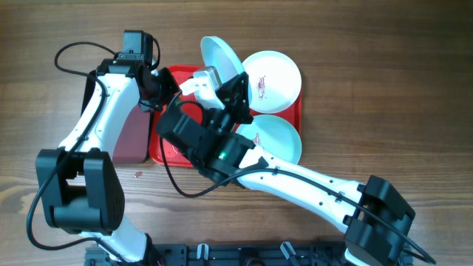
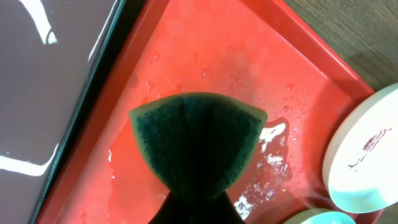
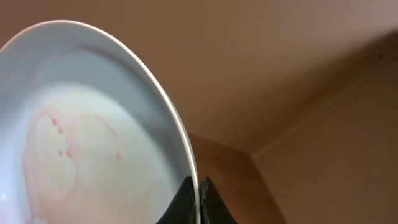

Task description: Clean dirty plates on tray and stack at the side

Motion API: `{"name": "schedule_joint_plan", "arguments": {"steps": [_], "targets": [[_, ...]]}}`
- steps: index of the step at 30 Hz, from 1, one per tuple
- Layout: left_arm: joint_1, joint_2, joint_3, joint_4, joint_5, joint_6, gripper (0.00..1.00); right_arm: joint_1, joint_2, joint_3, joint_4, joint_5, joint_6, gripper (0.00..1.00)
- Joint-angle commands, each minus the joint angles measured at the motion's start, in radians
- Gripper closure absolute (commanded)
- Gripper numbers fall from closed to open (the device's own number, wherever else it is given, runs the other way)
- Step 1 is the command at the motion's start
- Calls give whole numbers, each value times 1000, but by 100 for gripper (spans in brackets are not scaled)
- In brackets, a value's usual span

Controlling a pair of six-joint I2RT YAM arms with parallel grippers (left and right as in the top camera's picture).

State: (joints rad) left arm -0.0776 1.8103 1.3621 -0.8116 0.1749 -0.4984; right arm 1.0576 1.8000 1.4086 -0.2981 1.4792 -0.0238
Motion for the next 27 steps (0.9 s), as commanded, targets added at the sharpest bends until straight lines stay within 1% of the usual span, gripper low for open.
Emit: {"name": "schedule_joint_plan", "arguments": {"steps": [1, 11, 13, 14, 16, 17, 18, 19, 20, 23, 27], "targets": [[-6, 11, -7, 3, 22, 15, 96, 2, -26, -2, 10, 40, 2, 96], [-6, 11, -7, -9, 22, 16, 96, 2, -26, -2, 28, 35, 2, 96], [-6, 11, -7, -9, 14, 16, 96, -3, -26, -2, 2, -21, 13, 96], [-6, 11, -7, -8, 14, 15, 96, -12, -26, -2, -26, -51, 49, 96], [-6, 11, -7, -7, 14, 15, 96, -55, -26, -2, -142, -187, 196, 96], [-6, 11, -7, -7, 14, 15, 96, -95, -26, -2, -217, -303, 295, 96], [-6, 11, -7, -7, 14, 15, 96, -124, -26, -2, -259, -377, 356, 96], [-6, 11, -7, -8, 14, 16, 96, -201, -46, -2, -331, -550, 457, 96], [-6, 11, -7, -8, 14, 16, 96, -235, -65, -2, -344, -630, 476, 96], [-6, 11, -7, -7, 4, 16, 96, -351, -150, -2, -340, -897, 475, 96], [-6, 11, -7, -8, -27, 16, 96, -595, -284, -2, -407, -1230, 476, 96]]}}
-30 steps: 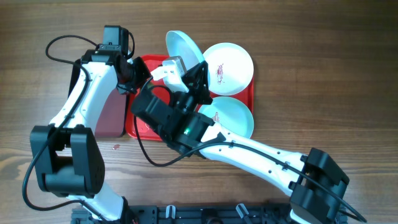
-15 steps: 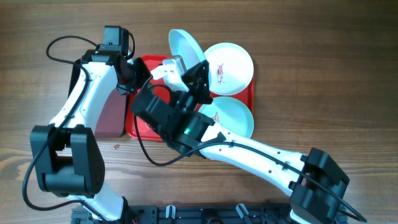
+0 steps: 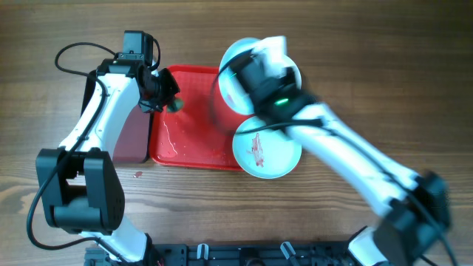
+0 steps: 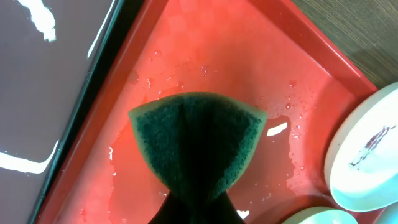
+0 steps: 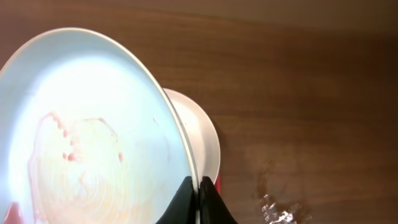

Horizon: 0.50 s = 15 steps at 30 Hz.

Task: Clean dirty plates on tray and stack at the side
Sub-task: 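Carry the plate right off the tray and lower it onto the table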

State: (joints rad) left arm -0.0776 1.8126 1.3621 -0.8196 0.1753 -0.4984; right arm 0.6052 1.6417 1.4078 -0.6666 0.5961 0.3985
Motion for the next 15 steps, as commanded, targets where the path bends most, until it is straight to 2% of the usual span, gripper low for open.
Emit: {"name": "schedule_joint_plan", "arguments": {"steps": [1, 4, 7, 13, 15], "targets": [[-6, 9, -7, 0, -27, 16, 96, -222, -146, -1, -74, -425, 54, 96], [-6, 9, -7, 0, -27, 16, 96, -424, -156, -2, -157, -555, 55, 96], [-6, 9, -7, 0, -27, 16, 96, -624, -151, -37, -209, -574, 53, 96], [-6, 9, -7, 0, -28, 20, 96, -851, -93, -196, -136, -566, 87, 96], [-6, 9, -7, 0, -27, 20, 96, -887, -66, -243, -96, -566, 101, 96]]}}
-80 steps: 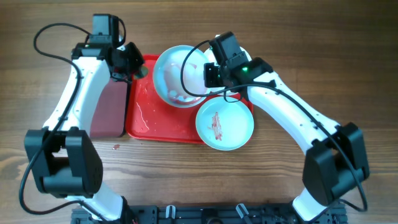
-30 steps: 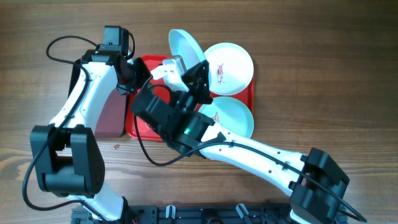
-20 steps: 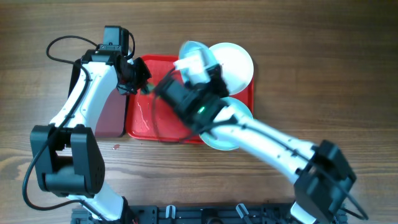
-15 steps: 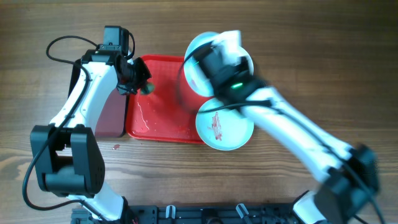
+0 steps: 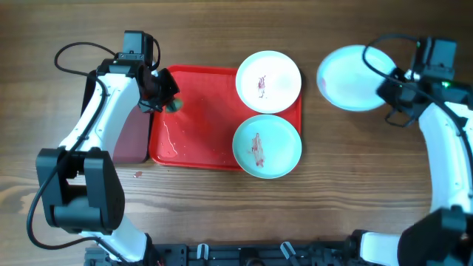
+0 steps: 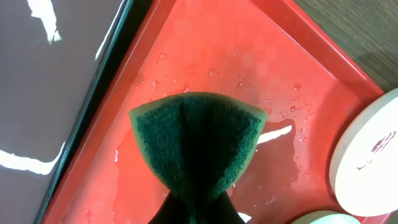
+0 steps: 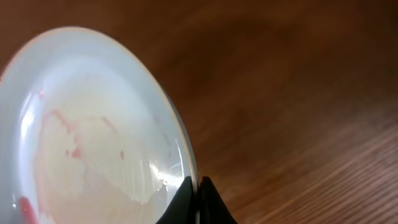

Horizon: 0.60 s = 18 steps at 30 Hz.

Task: Clean dirty plates on tray and stack at the side
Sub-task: 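Carry the plate right off the tray and lower it onto the table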

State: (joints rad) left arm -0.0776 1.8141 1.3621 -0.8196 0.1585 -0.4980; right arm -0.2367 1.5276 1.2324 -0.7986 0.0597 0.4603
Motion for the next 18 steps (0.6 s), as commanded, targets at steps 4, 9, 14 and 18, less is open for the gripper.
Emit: {"name": "schedule_joint_plan", "arguments": {"steps": [4, 9, 14, 18], "targets": [[-6, 8, -7, -1, -11, 19, 96, -59, 109, -135, 111, -23, 37, 96], [-6, 8, -7, -1, -11, 19, 96, -59, 195, -148, 140, -1, 36, 96], [-6, 8, -7, -1, -11, 19, 96, -59, 214, -148, 124, -5, 28, 87], [-6, 8, -7, -1, -11, 19, 96, -58, 209, -114, 32, -160, -131, 47]]}}
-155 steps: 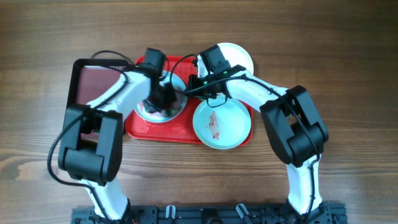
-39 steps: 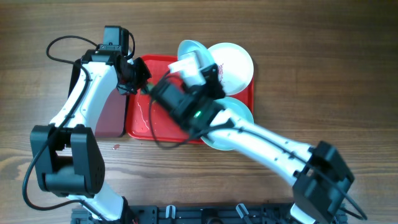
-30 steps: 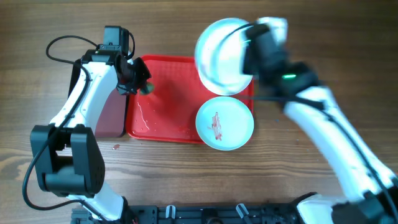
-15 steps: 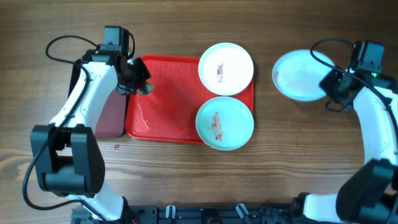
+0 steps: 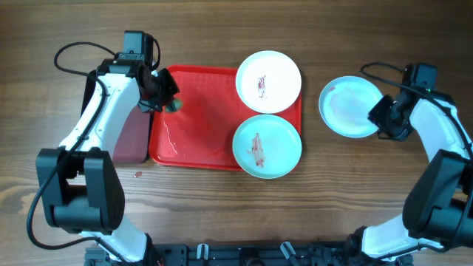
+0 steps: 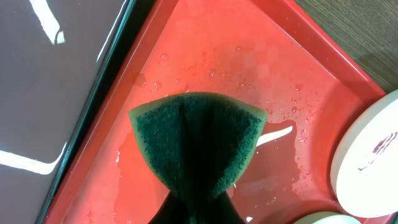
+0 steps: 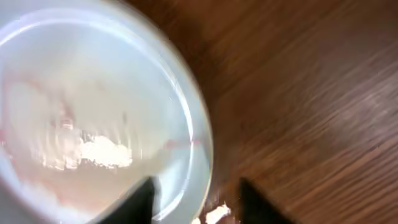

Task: Clean dirty plates on tray and stack at the side
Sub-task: 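Carry the plate right off the tray and lower it onto the table, then move the right gripper to the light-green plate and grip its rim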

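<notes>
A wiped pale plate (image 5: 347, 107) with faint pink smears lies flat on the wood right of the red tray (image 5: 192, 118). My right gripper (image 5: 382, 118) is open, its fingers (image 7: 142, 198) standing either side of the rim of this plate (image 7: 93, 118). Two dirty plates rest on the tray's right end, a white one (image 5: 268, 81) and a pale teal one (image 5: 267, 145) with red streaks. My left gripper (image 5: 167, 100) is shut on a green sponge (image 6: 196, 140) above the wet tray floor (image 6: 249, 56) at its upper left corner.
A dark maroon board (image 5: 127, 137) lies along the tray's left side and shows in the left wrist view as a dark board (image 6: 43, 93). Water drops and a thin puddle (image 6: 277, 134) sit on the tray. A small red speck (image 5: 137, 175) lies on the table.
The right gripper was shut on the plate, held tilted over the table at the far right. Now the plate lies flat on the wood and the jaws stand open. The left arm has not moved.
The right gripper held the pale plate tilted over the tray beside the sponge. Then the plate was over the tray's right end, then over bare table at the far right. Now it rests there, let go. The left gripper stayed over the tray, holding the sponge.
</notes>
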Motion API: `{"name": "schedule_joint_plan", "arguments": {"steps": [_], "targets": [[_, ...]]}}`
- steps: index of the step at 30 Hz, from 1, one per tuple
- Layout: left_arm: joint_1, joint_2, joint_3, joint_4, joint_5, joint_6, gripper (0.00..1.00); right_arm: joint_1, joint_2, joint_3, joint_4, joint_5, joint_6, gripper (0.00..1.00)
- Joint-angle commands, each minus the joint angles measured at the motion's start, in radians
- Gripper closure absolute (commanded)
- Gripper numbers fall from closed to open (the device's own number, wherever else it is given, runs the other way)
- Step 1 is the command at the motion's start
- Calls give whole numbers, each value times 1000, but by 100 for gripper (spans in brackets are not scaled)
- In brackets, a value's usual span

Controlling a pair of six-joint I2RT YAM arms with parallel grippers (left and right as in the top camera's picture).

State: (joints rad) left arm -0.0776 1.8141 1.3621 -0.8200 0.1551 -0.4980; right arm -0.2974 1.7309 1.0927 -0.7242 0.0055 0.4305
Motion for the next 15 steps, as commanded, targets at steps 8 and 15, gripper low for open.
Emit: {"name": "schedule_joint_plan", "arguments": {"steps": [8, 15], "targets": [[-6, 8, -7, 0, -8, 20, 96, 164, -87, 86, -170, -390, -219, 45], [-6, 8, -7, -1, -21, 42, 96, 375, -69, 33, -175, -319, -135, 43]]}}
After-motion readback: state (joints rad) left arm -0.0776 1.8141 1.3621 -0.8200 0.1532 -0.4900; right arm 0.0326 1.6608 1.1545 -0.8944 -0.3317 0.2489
